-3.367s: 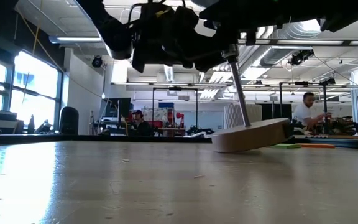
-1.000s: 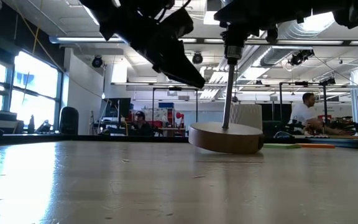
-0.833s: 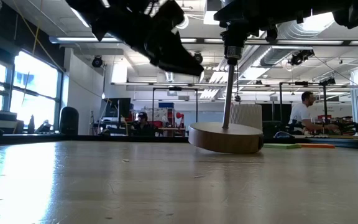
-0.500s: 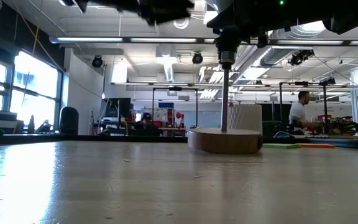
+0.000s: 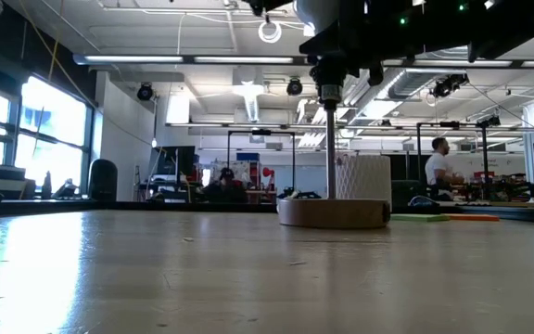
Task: Screw lightbulb
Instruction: Insert the white lightbulb into the brown lamp
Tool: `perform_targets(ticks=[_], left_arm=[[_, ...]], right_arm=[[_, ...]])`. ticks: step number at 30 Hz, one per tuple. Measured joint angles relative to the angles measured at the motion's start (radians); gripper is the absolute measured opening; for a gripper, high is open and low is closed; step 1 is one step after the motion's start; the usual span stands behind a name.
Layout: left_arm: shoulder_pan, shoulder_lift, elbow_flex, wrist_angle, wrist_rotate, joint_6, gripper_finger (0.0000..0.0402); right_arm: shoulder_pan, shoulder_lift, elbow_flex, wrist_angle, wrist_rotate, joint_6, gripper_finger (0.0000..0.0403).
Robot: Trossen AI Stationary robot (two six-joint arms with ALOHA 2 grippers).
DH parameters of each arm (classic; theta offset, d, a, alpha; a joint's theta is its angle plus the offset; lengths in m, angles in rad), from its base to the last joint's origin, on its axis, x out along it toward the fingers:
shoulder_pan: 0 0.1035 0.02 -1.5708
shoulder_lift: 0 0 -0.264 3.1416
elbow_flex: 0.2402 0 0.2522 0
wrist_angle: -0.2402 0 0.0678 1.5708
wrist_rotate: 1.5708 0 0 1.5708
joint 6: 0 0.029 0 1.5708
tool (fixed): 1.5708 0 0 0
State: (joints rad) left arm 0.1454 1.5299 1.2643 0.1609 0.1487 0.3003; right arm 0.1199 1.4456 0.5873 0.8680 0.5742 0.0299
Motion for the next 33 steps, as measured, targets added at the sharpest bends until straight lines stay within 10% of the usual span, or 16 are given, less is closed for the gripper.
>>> perform_targets(ticks=[10, 21, 33], left_arm=[[0.031, 0.148, 0.298, -0.368, 0.114, 0.024, 0.0232], [0.038, 0.181, 0.312, -0.427, 0.173, -0.011, 0.0212], [0.036, 0.184, 0.309, -0.419, 0.169, -0.011, 0.0209]], right_arm=[[-0.002, 0.000, -0.002, -0.014, -0.001, -0.002, 0.0132], [-0.002, 0.000, -0.001, -0.018, -0.011, -0.052, 0.0139], [0.033, -0.102, -0.003, -0.145, -0.041, -0.080, 0.0263]])
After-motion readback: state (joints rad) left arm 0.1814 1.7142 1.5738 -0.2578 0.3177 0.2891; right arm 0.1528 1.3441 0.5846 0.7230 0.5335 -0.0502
